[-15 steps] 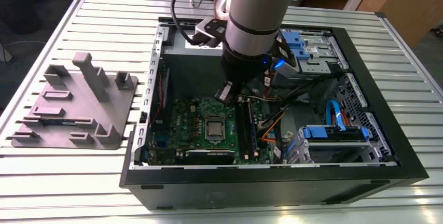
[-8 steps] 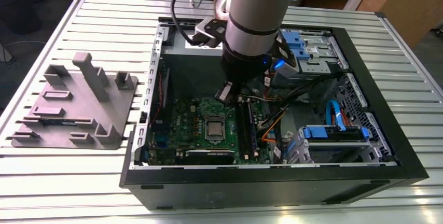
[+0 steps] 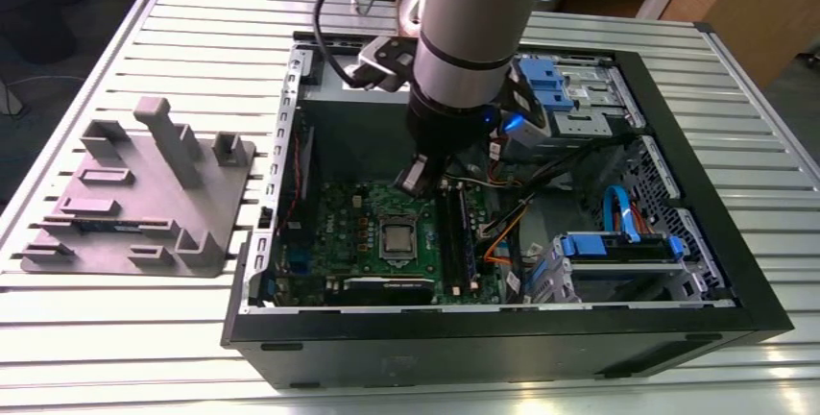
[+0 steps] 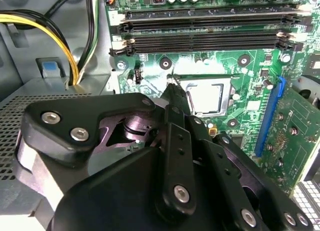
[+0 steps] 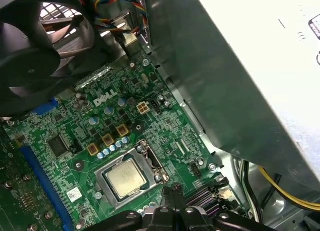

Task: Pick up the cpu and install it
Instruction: 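Install the first cpu locking lever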

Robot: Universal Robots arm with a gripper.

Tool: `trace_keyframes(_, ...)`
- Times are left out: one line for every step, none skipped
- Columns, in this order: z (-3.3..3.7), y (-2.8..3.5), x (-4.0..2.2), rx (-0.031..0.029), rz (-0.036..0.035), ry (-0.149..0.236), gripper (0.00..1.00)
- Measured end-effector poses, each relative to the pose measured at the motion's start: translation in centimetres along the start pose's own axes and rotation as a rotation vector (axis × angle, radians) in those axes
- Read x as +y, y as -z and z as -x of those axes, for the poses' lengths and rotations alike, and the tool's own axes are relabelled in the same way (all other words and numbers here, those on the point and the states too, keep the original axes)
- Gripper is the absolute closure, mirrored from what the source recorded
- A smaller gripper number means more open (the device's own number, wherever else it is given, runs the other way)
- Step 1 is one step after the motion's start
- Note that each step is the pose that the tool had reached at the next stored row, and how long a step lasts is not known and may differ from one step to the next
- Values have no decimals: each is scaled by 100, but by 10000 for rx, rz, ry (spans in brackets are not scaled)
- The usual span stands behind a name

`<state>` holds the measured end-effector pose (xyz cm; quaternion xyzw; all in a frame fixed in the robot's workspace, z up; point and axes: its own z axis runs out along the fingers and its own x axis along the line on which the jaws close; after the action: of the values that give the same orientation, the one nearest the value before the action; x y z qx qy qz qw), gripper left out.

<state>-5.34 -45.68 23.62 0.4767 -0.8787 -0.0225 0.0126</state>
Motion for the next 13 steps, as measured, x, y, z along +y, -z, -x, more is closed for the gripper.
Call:
trace_keyframes(-6,-2,-1,1,0,-1,90)
trace_keyframes(-12,-5,-1,0,0,-2,90)
trace_keyframes(-18,-8,-3,0,0,-5,90)
trace_keyframes(-26,-11,-4,0,0,-10,90)
trace_keyframes(-34,-12,-6,2,-1,-15,90)
trace_keyframes(-41,-15,-9,3,-2,-21,90)
trace_keyframes(-49,-18,-11,6,-4,-28,90)
trace_keyframes(-55,-21,-14,9,-7,-37,90)
trace_keyframes(-61,-24,-15,13,-10,-49,90)
trace_keyframes(-66,-28,-17,18,-14,-62,90)
trace_keyframes(-69,-32,-18,25,-19,-76,90)
trace_keyframes(-72,-37,-20,36,-27,-95,90)
trace_keyframes(-74,-42,-21,49,-36,-117,90)
